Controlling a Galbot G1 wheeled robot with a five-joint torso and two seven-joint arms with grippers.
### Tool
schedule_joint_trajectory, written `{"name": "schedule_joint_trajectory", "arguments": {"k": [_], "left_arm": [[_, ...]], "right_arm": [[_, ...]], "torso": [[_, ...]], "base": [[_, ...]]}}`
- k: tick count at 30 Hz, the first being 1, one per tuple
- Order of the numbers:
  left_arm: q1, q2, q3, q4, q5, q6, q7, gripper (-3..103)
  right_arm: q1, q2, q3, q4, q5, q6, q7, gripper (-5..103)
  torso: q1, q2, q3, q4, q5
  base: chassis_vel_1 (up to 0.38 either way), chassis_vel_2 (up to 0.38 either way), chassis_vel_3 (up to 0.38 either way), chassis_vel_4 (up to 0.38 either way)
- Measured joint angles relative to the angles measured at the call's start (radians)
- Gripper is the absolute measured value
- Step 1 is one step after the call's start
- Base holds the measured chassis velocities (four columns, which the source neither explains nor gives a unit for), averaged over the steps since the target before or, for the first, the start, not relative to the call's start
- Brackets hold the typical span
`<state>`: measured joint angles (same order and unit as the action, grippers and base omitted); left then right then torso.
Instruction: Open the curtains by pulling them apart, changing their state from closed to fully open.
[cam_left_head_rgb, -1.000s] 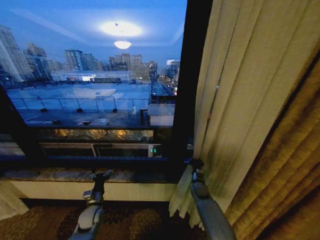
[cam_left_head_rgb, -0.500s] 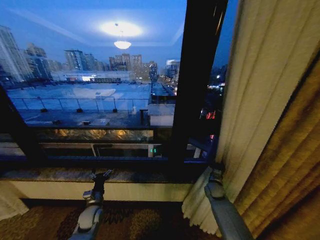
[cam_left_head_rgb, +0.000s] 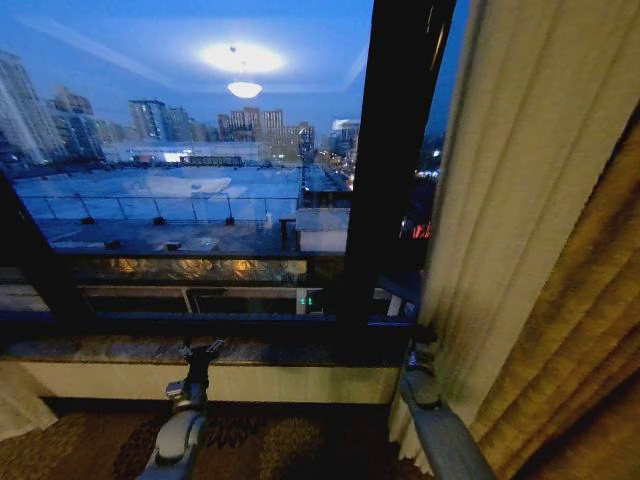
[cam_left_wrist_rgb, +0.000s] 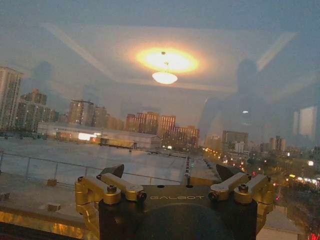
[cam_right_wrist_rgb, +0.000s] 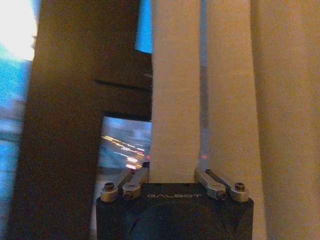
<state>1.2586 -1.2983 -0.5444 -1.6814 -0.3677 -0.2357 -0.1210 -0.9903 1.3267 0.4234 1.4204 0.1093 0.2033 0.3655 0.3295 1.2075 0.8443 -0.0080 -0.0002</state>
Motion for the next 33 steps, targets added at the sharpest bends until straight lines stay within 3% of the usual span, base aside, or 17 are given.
{"name": "schedule_joint_trajectory", "arguments": {"k": [2, 3, 5, 6, 11, 14, 18, 25, 33], "left_arm": [[0.000, 0.000, 0.000, 0.000, 0.000, 0.000, 0.000, 100], [0.000, 0.000, 0.000, 0.000, 0.000, 0.000, 0.000, 100], [0.000, 0.000, 0.000, 0.000, 0.000, 0.000, 0.000, 100], [0.000, 0.000, 0.000, 0.000, 0.000, 0.000, 0.000, 100], [0.000, 0.000, 0.000, 0.000, 0.000, 0.000, 0.000, 100], [0.000, 0.000, 0.000, 0.000, 0.000, 0.000, 0.000, 100], [0.000, 0.000, 0.000, 0.000, 0.000, 0.000, 0.000, 100], [0.000, 0.000, 0.000, 0.000, 0.000, 0.000, 0.000, 100], [0.000, 0.000, 0.000, 0.000, 0.000, 0.000, 0.000, 100]], "right_arm": [[-0.005, 0.001, -0.017, 0.014, 0.031, 0.023, -0.074, 37], [-0.005, 0.001, -0.017, 0.014, 0.031, 0.023, -0.074, 37], [-0.015, 0.003, -0.031, 0.029, 0.022, 0.062, -0.162, 47], [-0.019, 0.005, -0.033, 0.033, 0.012, 0.075, -0.180, 47], [-0.058, 0.009, -0.054, 0.079, 0.011, 0.084, -0.207, 69], [-0.078, 0.015, -0.058, 0.088, 0.007, 0.091, -0.209, 74], [-0.112, 0.016, -0.059, 0.098, -0.013, 0.103, -0.212, 95], [-0.130, -0.001, -0.058, 0.113, -0.025, 0.096, -0.204, 100], [-0.152, -0.027, -0.060, 0.161, 0.022, 0.038, -0.206, 100]], "torso": [[0.000, 0.000, 0.000, 0.0000, 0.0000], [0.000, 0.000, 0.000, 0.0000, 0.0000], [0.000, 0.000, 0.000, 0.0000, -0.0001], [0.000, 0.000, 0.000, 0.0001, -0.0001], [0.000, 0.000, 0.000, 0.0000, 0.0000], [0.000, 0.000, 0.000, 0.0000, 0.0002], [0.000, 0.000, 0.000, -0.0001, 0.0002], [0.000, 0.000, 0.000, -0.0001, 0.0002], [0.000, 0.000, 0.000, 0.0000, 0.0002]], "base": [[0.000, 0.000, 0.000, 0.000], [0.000, 0.000, 0.000, 0.000], [0.000, 0.000, 0.000, 0.000], [0.000, 0.000, 0.000, 0.000], [0.000, 0.000, 0.000, 0.000], [0.000, 0.000, 0.000, 0.000], [0.000, 0.000, 0.000, 0.000], [0.000, 0.000, 0.000, 0.000], [0.000, 0.000, 0.000, 0.000]]}}
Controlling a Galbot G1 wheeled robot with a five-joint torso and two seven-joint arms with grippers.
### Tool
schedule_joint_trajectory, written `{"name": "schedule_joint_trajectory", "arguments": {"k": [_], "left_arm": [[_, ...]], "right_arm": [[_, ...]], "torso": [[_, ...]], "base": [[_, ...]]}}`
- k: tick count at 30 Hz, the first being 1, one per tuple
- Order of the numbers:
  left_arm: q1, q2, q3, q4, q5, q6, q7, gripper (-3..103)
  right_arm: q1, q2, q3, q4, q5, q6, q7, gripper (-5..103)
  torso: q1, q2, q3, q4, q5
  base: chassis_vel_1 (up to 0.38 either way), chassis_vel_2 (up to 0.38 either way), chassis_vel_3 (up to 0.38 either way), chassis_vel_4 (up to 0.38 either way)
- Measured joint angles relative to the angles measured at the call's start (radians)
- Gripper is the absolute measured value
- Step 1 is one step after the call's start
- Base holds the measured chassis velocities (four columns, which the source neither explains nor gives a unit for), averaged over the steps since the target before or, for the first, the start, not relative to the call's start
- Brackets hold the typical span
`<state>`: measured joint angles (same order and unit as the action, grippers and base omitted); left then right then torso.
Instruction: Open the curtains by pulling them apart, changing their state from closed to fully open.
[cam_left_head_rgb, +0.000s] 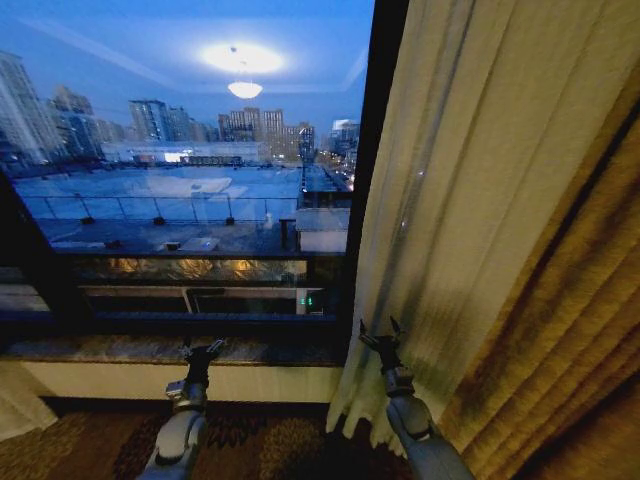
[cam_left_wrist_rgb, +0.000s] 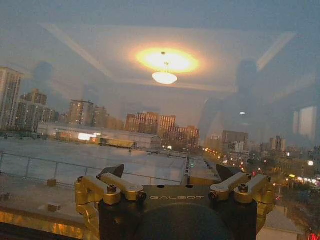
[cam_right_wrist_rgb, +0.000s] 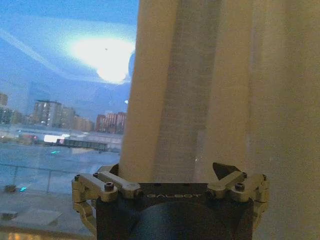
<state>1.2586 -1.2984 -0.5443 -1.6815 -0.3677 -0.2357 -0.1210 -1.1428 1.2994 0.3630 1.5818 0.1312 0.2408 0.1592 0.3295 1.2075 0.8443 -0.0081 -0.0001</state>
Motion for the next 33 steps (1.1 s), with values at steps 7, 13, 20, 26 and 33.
{"name": "schedule_joint_trajectory", "arguments": {"k": [7, 13, 20, 26, 33], "left_arm": [[0.000, 0.000, 0.000, 0.000, 0.000, 0.000, 0.000, 100], [0.000, 0.000, 0.000, 0.000, 0.000, 0.000, 0.000, 100], [0.000, 0.000, 0.000, 0.000, 0.000, 0.000, 0.000, 100], [0.000, 0.000, 0.000, 0.000, 0.000, 0.000, 0.000, 100], [0.000, 0.000, 0.000, 0.000, 0.000, 0.000, 0.000, 100]], "right_arm": [[-0.018, -0.012, -0.005, 0.059, 0.002, -0.135, 0.027, 100], [0.005, -0.013, -0.003, 0.060, -0.002, -0.164, 0.045, 100], [0.011, -0.009, -0.003, 0.056, -0.004, -0.166, 0.054, 100], [0.012, -0.009, -0.003, 0.055, -0.004, -0.166, 0.054, 100], [0.012, -0.008, -0.003, 0.054, -0.005, -0.165, 0.054, 100]], "torso": [[0.000, 0.000, 0.000, 0.0000, 0.0000], [0.000, 0.000, 0.000, 0.0001, 0.0000], [0.000, 0.000, 0.000, 0.0000, 0.0000], [0.000, 0.000, 0.000, 0.0000, 0.0000], [0.000, 0.000, 0.000, 0.0000, 0.0000]], "base": [[0.000, 0.000, 0.000, 0.000], [0.000, 0.000, 0.000, 0.000], [0.000, 0.000, 0.000, 0.000], [0.000, 0.000, 0.000, 0.000], [0.000, 0.000, 0.000, 0.000]]}}
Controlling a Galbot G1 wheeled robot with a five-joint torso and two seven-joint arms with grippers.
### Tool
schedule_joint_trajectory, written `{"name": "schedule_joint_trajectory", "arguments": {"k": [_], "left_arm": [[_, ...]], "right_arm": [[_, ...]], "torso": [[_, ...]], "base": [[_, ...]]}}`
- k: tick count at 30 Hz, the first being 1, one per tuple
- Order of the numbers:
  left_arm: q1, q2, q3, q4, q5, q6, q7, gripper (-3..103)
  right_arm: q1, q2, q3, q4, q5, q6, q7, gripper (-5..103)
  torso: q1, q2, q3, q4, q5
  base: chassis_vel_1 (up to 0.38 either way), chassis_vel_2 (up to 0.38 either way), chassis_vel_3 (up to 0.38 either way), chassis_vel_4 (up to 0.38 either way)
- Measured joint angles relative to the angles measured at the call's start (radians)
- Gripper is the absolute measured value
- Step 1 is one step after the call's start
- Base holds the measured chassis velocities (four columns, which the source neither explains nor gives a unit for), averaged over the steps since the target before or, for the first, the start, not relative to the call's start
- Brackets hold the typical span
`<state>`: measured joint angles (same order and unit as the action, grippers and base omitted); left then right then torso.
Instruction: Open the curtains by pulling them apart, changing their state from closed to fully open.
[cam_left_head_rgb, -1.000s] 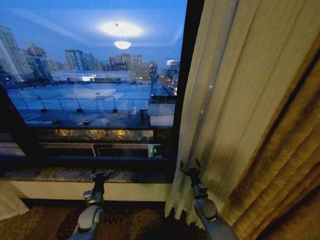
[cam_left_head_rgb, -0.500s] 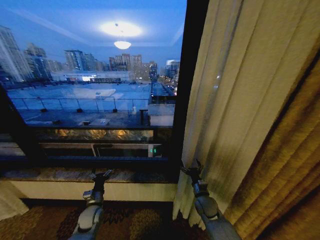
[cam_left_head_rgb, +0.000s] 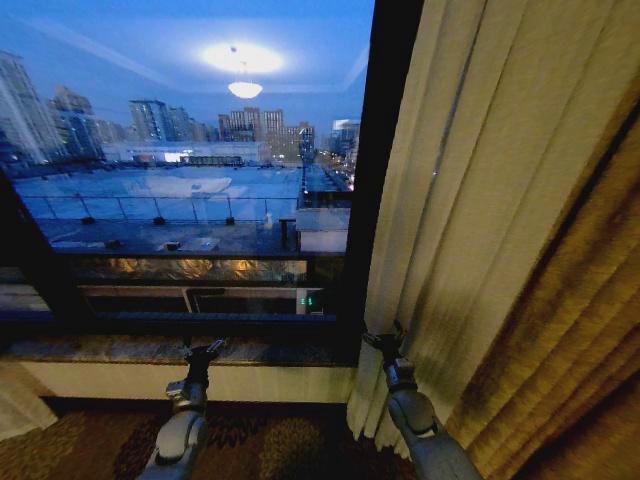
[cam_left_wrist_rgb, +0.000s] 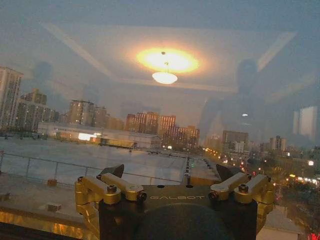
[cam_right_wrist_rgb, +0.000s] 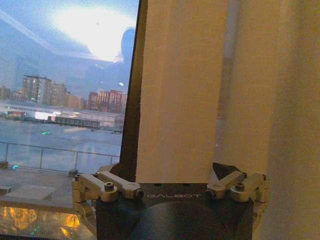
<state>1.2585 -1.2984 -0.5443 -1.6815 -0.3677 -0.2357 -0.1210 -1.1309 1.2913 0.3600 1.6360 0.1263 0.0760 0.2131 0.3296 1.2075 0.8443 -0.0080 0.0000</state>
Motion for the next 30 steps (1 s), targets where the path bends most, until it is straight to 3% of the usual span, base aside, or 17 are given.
{"name": "schedule_joint_trajectory", "arguments": {"k": [15, 30], "left_arm": [[0.000, 0.000, 0.000, 0.000, 0.000, 0.000, 0.000, 100], [0.000, 0.000, 0.000, 0.000, 0.000, 0.000, 0.000, 100]], "right_arm": [[0.000, 0.000, 0.000, -0.001, 0.000, 0.002, 0.000, 100], [0.000, 0.000, 0.000, -0.001, 0.000, 0.002, 0.000, 100]], "torso": [[0.000, 0.000, 0.000, -0.0001, 0.0000], [0.000, 0.000, 0.000, 0.0000, 0.0000]], "base": [[0.117, 0.091, -0.119, -0.096], [0.299, 0.321, -0.306, -0.316]]}}
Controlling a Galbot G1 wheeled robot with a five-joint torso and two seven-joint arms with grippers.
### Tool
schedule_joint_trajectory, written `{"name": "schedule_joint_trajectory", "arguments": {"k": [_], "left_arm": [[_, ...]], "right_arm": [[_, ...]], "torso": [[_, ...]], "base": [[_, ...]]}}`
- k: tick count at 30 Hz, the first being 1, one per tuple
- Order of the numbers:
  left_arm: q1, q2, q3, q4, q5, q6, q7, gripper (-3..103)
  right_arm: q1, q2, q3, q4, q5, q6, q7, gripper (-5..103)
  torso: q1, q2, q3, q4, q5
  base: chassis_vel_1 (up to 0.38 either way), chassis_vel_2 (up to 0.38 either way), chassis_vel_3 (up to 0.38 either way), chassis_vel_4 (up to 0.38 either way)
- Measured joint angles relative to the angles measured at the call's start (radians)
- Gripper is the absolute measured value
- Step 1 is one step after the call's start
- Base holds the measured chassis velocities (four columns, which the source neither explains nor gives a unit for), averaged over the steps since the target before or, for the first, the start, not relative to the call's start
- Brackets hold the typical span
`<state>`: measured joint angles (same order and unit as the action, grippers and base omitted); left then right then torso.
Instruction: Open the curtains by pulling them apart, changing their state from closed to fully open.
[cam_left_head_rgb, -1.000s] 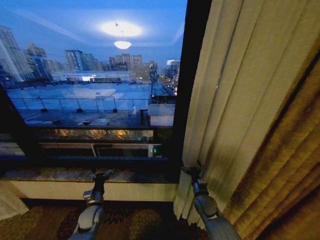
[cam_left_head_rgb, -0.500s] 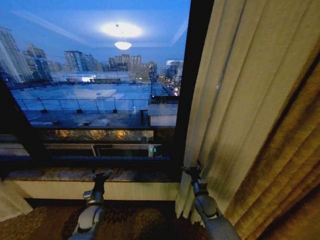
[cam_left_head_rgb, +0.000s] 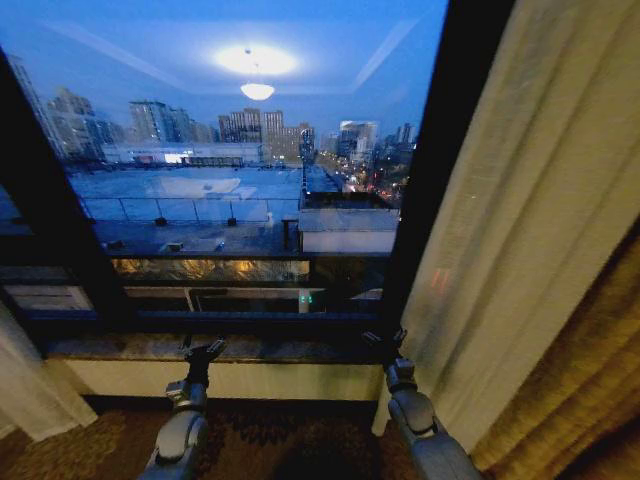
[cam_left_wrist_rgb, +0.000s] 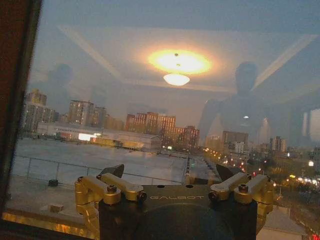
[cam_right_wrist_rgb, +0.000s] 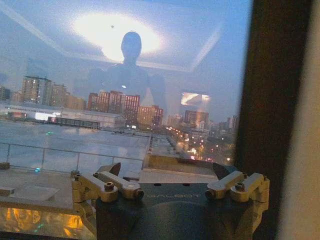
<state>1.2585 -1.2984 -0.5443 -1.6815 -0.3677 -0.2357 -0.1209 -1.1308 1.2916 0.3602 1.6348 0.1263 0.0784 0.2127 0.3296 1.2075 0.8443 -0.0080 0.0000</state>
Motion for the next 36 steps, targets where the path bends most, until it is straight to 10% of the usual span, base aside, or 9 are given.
{"name": "schedule_joint_trajectory", "arguments": {"k": [36], "left_arm": [[0.000, 0.000, 0.000, 0.000, 0.000, 0.000, 0.000, 100]], "right_arm": [[0.000, 0.000, 0.000, 0.000, 0.000, 0.000, 0.000, 100]], "torso": [[0.000, 0.000, 0.000, 0.0000, -0.0003]], "base": [[0.354, 0.352, -0.355, -0.356]]}}
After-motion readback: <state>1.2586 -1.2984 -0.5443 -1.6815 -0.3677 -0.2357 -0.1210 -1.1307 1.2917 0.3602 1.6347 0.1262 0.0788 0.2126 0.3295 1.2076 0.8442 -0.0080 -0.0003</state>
